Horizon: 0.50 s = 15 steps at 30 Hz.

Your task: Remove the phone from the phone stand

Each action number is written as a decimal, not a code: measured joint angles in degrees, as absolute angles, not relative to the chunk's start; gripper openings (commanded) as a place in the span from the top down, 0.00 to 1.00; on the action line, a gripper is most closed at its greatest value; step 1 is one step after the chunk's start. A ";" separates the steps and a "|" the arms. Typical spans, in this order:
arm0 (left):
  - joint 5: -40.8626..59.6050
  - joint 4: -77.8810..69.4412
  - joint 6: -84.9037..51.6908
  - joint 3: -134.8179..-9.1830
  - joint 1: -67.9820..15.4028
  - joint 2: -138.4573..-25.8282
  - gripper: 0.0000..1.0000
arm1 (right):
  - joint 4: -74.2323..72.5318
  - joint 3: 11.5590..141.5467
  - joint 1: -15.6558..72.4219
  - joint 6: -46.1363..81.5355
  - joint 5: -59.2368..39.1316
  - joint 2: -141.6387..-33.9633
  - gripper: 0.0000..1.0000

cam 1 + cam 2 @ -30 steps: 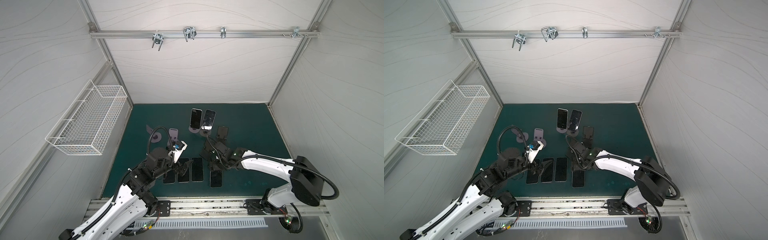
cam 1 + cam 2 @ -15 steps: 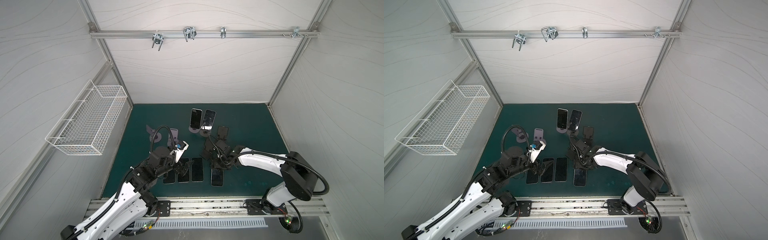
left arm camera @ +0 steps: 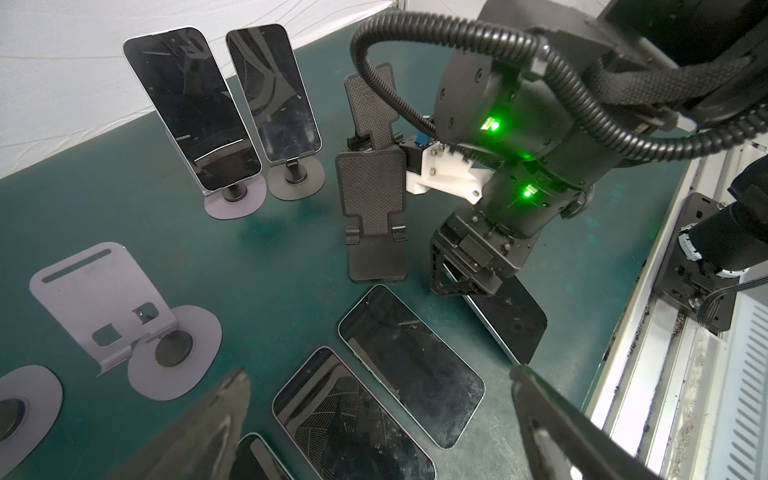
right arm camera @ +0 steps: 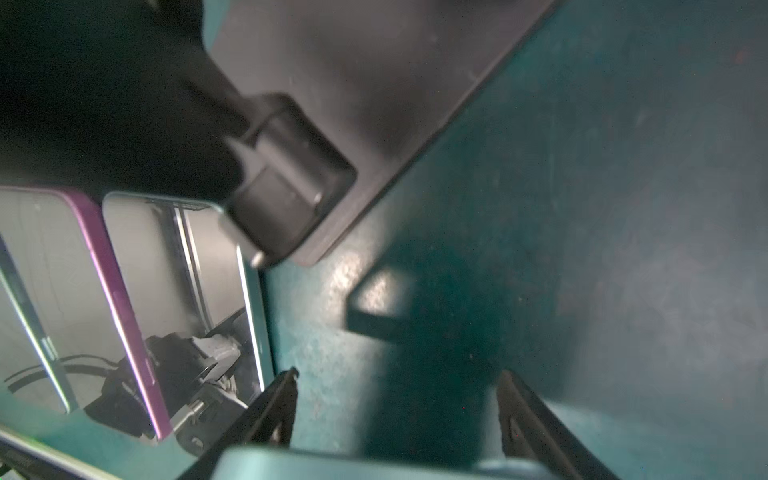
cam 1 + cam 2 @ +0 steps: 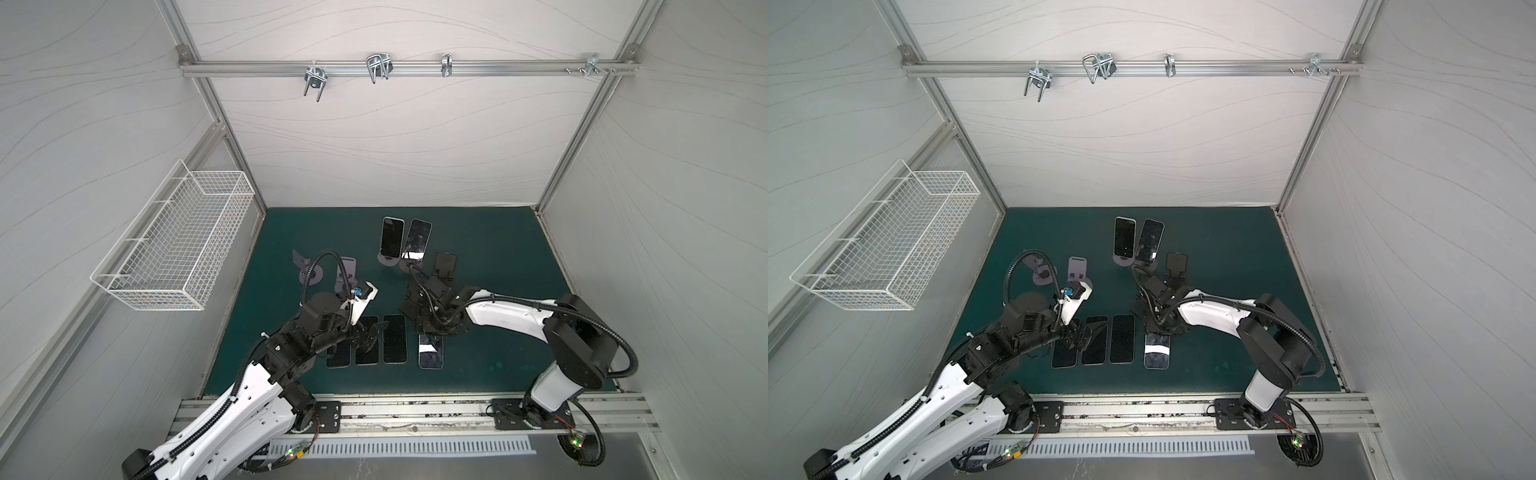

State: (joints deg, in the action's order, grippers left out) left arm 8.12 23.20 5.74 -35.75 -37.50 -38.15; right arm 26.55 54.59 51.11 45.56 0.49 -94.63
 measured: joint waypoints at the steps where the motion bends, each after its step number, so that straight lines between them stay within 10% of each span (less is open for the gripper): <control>1: 8.12 23.22 5.74 -35.77 -37.52 -38.15 0.02 | 26.57 54.85 51.11 45.54 0.64 -94.94 0.35; 15: 7.77 23.20 5.63 -35.75 -37.52 -37.95 0.02 | 26.52 55.99 51.07 45.43 1.37 -96.60 0.21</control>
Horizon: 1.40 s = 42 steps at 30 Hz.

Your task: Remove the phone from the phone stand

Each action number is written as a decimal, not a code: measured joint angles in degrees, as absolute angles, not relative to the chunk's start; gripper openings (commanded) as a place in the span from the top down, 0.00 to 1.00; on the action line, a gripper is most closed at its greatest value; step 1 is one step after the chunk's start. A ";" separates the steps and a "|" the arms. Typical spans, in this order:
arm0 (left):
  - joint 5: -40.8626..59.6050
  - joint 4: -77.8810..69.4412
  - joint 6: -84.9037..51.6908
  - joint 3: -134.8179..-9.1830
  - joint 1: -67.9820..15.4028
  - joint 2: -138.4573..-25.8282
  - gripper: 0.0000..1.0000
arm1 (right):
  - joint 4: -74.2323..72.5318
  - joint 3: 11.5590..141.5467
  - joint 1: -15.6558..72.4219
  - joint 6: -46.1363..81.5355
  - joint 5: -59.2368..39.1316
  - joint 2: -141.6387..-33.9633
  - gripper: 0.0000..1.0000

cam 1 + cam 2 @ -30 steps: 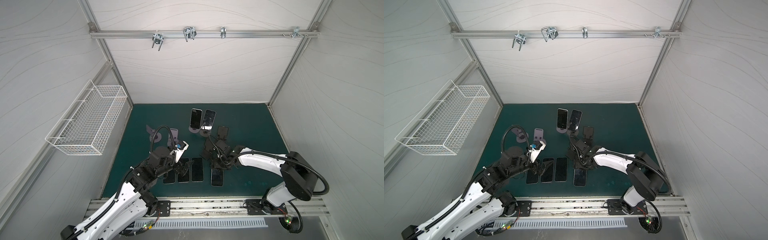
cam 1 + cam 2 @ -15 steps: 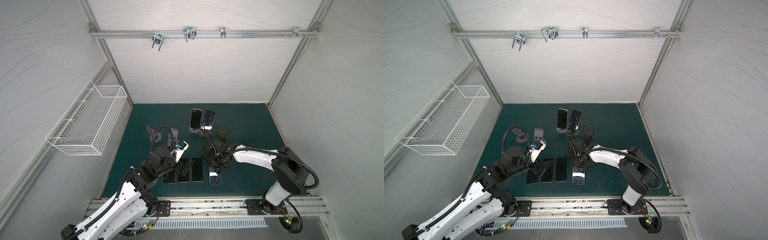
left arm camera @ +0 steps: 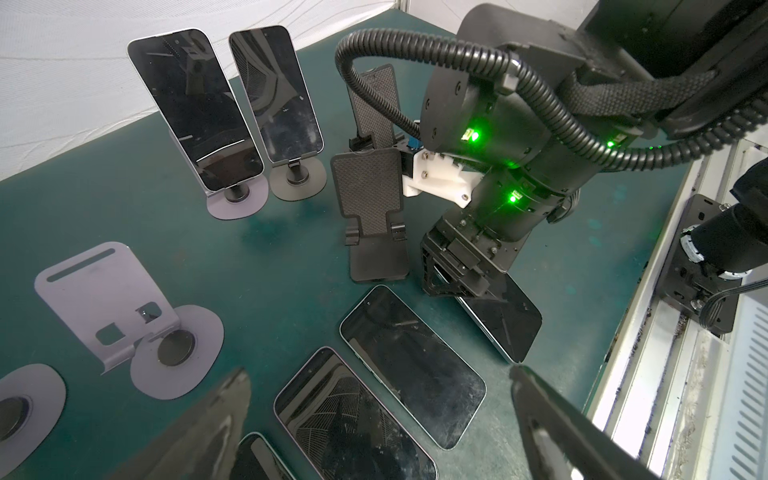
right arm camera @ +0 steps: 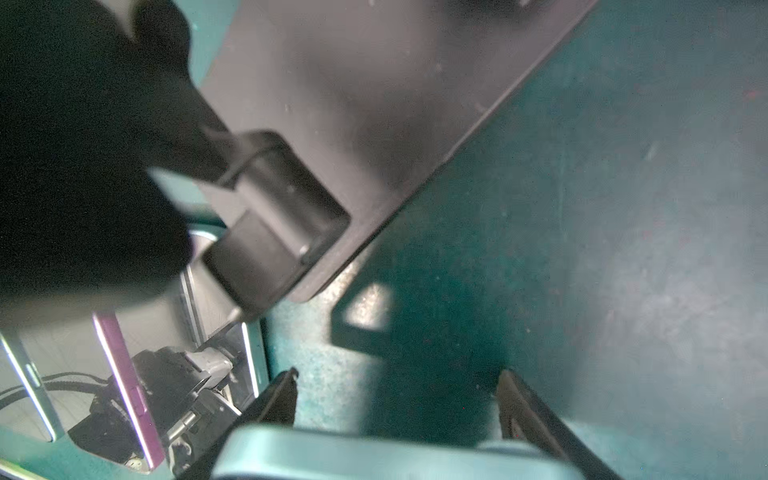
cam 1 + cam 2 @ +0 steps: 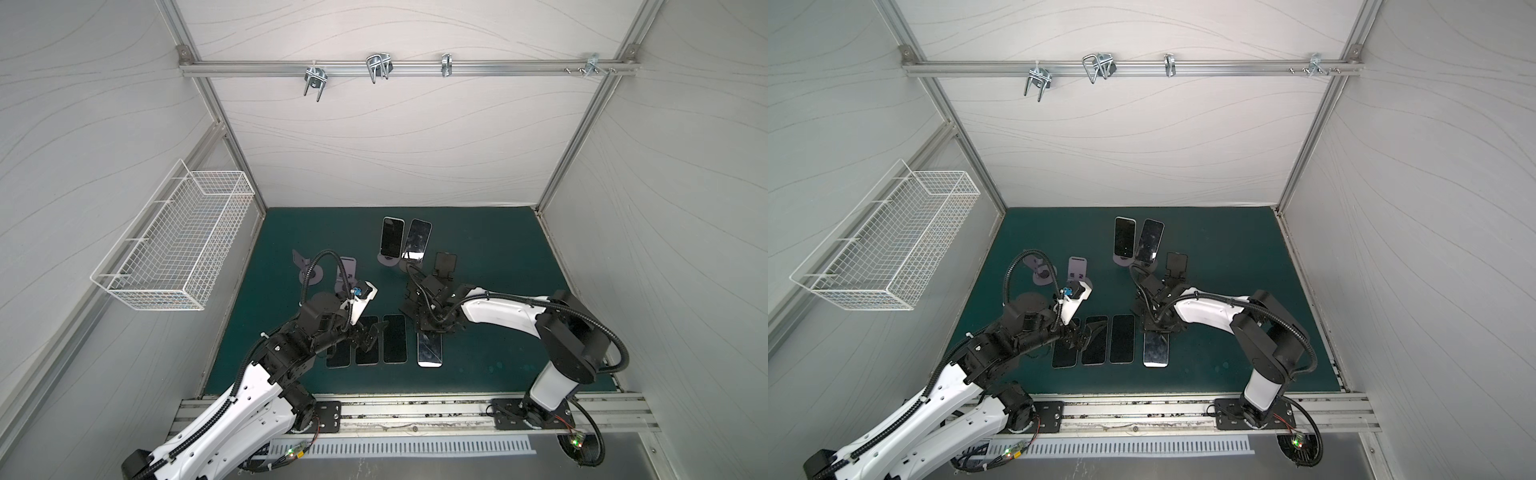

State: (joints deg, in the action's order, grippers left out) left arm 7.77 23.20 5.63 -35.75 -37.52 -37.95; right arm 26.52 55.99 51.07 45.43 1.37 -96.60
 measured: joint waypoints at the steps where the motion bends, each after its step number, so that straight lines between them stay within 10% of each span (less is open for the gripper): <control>1: 7.73 23.22 5.61 -35.75 -37.52 -37.95 0.02 | 26.55 55.99 51.07 45.39 1.37 -96.60 0.20; 42: 7.22 23.24 5.30 -35.75 -37.52 -37.17 0.02 | 26.59 45.84 52.66 49.12 -2.61 -86.83 0.23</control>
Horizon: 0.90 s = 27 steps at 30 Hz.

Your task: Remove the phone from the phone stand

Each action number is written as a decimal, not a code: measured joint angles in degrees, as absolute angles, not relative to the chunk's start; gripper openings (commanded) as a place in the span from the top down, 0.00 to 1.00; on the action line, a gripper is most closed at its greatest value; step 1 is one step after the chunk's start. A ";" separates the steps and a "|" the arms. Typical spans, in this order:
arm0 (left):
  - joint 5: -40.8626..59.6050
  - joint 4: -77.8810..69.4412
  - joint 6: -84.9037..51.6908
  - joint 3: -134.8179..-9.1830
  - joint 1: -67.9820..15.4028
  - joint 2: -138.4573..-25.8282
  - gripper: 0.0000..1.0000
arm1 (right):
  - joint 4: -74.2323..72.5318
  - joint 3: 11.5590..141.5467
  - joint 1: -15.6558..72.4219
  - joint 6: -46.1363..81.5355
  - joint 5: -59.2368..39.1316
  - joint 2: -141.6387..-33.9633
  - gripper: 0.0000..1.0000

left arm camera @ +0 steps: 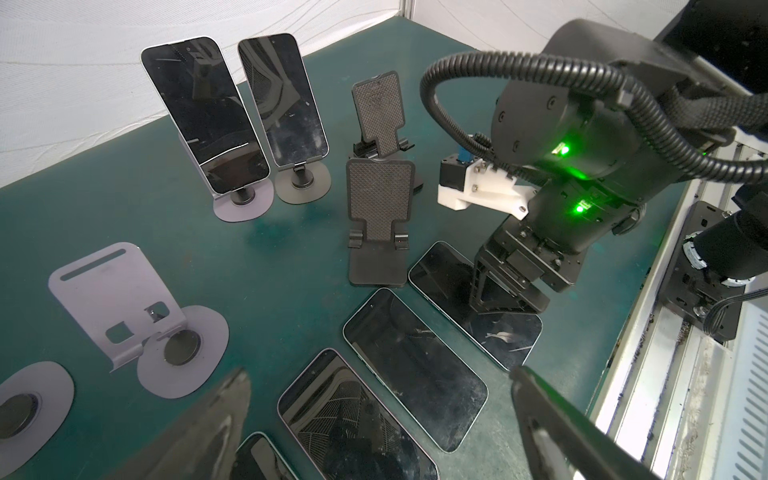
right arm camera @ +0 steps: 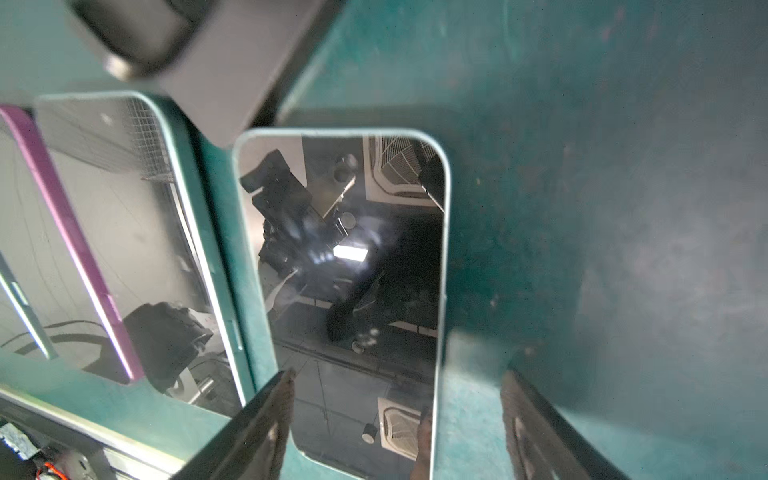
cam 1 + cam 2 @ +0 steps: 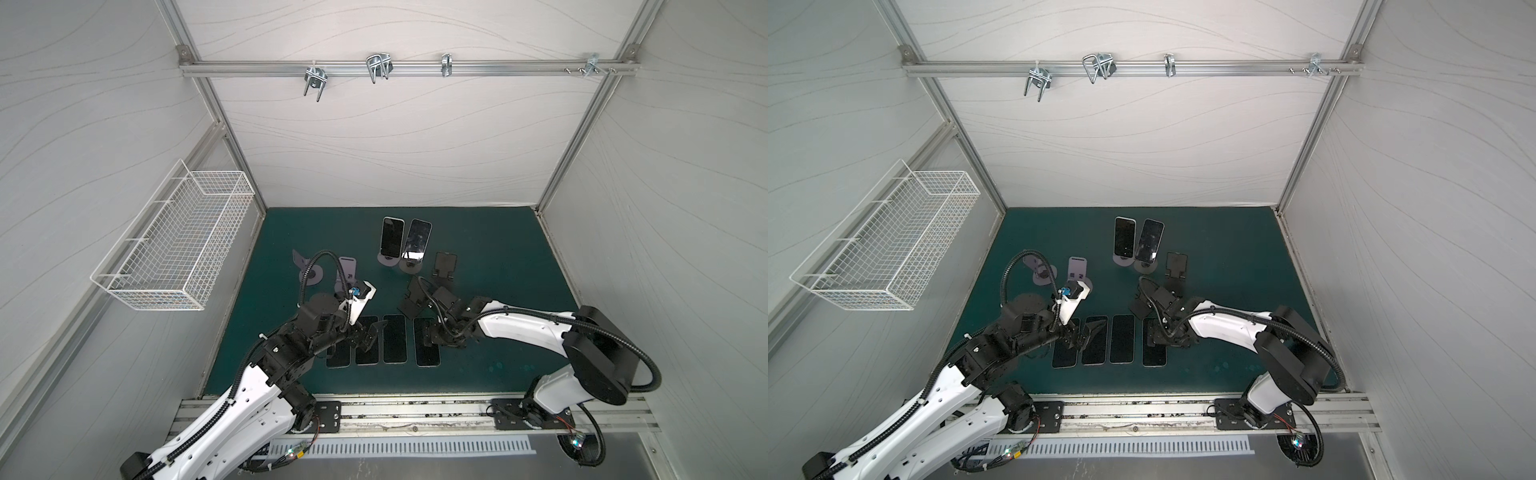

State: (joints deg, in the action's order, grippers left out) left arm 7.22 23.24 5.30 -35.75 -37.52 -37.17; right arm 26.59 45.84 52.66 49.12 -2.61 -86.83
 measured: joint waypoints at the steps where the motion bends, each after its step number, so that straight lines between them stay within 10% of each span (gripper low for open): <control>1: 7.22 23.24 5.30 -35.77 -37.52 -37.21 0.02 | 26.44 45.71 52.71 49.28 -2.72 -86.70 0.23; 27: 6.22 23.22 4.95 -35.75 -37.52 -37.76 0.02 | 24.32 46.37 53.30 49.50 -5.91 -87.44 0.25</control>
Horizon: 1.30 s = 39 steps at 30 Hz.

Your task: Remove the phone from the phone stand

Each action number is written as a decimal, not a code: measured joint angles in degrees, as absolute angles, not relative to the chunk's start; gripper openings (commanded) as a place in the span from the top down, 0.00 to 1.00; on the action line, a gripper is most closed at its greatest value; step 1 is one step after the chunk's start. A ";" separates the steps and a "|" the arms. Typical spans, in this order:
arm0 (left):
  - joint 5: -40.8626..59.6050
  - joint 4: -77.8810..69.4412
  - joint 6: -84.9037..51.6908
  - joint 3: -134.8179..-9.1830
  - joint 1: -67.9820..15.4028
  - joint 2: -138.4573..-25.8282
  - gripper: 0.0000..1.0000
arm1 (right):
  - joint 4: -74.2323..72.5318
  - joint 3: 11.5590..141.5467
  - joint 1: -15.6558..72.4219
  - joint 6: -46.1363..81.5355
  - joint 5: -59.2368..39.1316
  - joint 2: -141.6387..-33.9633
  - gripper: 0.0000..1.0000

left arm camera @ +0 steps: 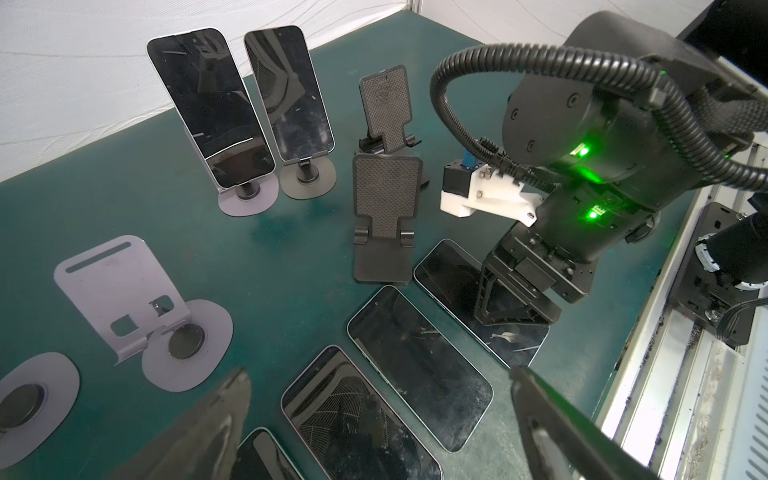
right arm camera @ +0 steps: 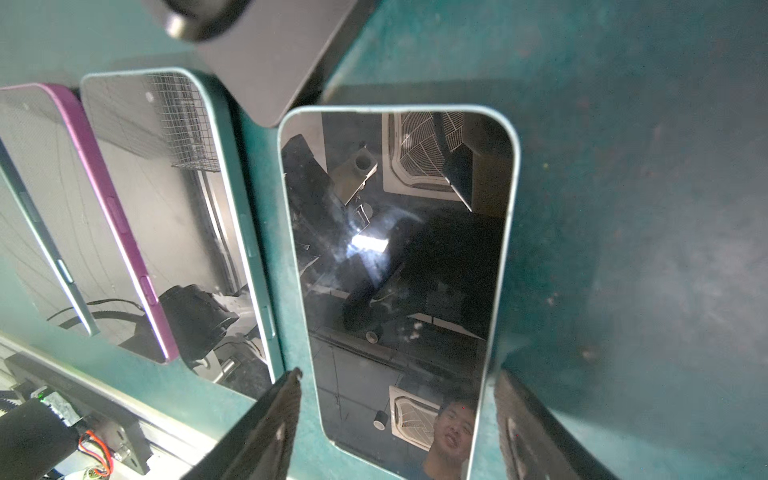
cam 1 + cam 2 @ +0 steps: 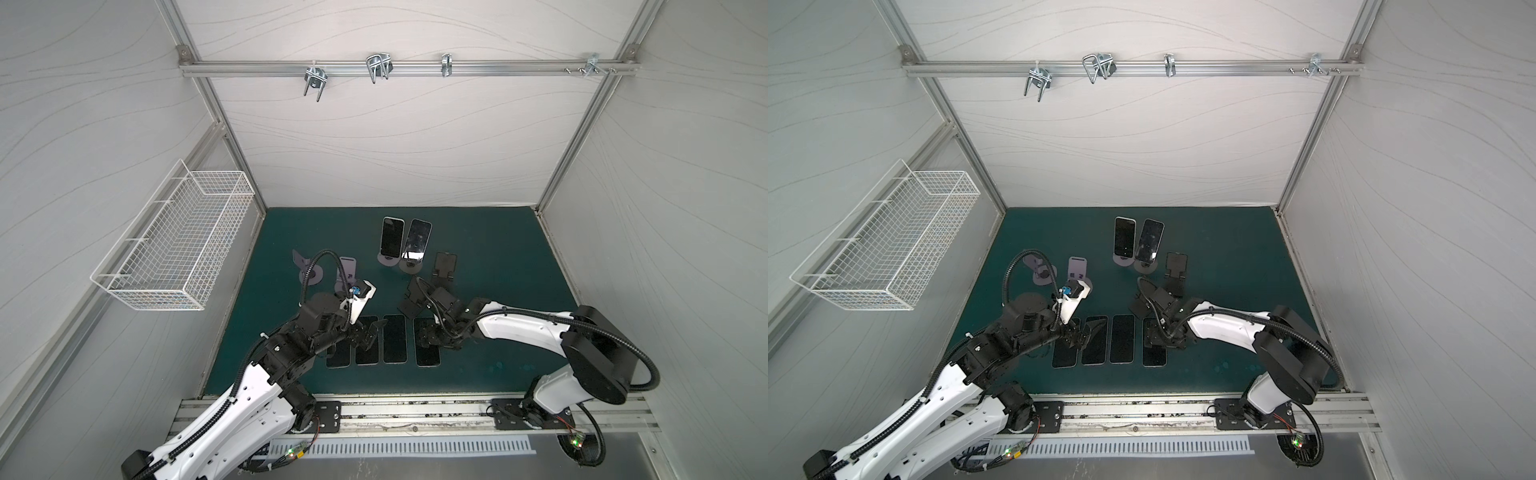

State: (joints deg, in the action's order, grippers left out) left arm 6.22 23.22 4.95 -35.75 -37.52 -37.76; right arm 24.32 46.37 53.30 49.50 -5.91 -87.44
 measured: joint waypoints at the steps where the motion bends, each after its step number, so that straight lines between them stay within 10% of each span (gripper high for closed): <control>1: 6.22 23.22 4.95 -35.75 -37.50 -37.76 0.02 | 24.32 46.57 53.30 49.50 -6.04 -87.64 0.25; 21: 6.15 23.22 4.78 -35.75 -37.52 -37.69 0.02 | 25.23 48.40 53.45 48.40 -5.96 -88.79 0.25; 39: 1.63 20.34 3.33 -39.35 -37.50 -46.37 0.02 | 34.79 48.80 53.39 42.17 -1.61 -68.77 0.25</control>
